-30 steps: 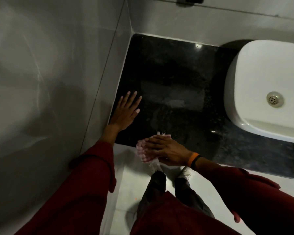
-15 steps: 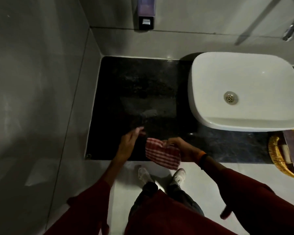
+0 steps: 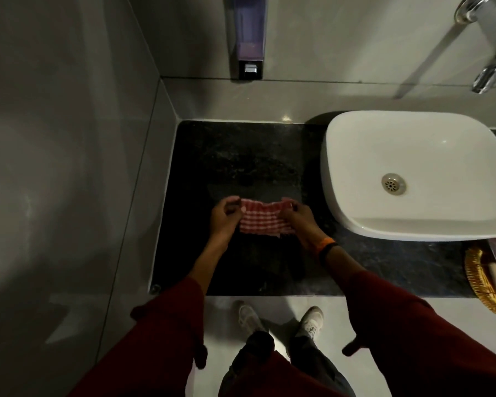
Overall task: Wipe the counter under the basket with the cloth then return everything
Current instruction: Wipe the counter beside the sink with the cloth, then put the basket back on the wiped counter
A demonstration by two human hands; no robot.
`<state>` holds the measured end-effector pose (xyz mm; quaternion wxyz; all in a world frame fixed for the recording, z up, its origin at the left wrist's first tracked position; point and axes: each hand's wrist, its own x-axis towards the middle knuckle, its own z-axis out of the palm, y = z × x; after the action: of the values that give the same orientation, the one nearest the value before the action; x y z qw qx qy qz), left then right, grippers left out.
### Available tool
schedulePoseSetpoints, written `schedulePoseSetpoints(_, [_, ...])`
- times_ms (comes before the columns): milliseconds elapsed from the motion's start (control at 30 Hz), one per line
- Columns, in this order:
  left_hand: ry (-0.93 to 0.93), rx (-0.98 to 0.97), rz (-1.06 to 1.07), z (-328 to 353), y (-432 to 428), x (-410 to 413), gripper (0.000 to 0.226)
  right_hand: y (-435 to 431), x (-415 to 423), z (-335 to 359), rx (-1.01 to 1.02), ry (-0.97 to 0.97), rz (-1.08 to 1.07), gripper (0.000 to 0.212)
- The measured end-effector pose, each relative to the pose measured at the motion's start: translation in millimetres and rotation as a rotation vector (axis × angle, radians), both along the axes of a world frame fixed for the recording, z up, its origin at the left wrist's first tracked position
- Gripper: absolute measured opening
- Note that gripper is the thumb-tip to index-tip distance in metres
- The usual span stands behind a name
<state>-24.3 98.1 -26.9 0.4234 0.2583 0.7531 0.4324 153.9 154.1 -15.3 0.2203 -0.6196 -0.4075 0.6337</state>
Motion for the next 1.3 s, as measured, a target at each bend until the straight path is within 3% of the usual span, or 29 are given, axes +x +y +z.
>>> schedulePoseSetpoints(200, [0.275, 0.080, -0.144, -3, 52, -23, 0.030, 45, -35, -4, 0.346, -0.273, 0.098, 0.057])
schedulePoseSetpoints(433, [0.537, 0.021, -0.430, -25, 59, -25, 0.045, 43, -38, -23, 0.497, -0.688, 0.402, 0.058])
schedulePoseSetpoints(567, [0.873, 0.129, -0.527, -14, 44, -18, 0.055, 22, -19, -9, 0.724, -0.714, 0.409, 0.058])
schedulePoseSetpoints(700, [1.040, 0.256, -0.623, 8, 20, 18, 0.062, -10, 21, 11, 0.962, -0.708, 0.408, 0.056])
schedulePoseSetpoints(833, [1.058, 0.341, -0.708, 17, -14, 87, 0.064, -50, 89, 17, 1.130, -0.715, 0.451, 0.055])
schedulePoseSetpoints(1033, [0.946, 0.475, -0.819, 12, -53, 232, 0.059, -94, 236, 6, 1.201, -0.741, 0.413, 0.048])
schedulePoseSetpoints(1300, [0.855, 0.484, -0.903, 12, -37, 436, 0.054, -64, 444, 11, 1.036, -0.927, 0.219, 0.054])
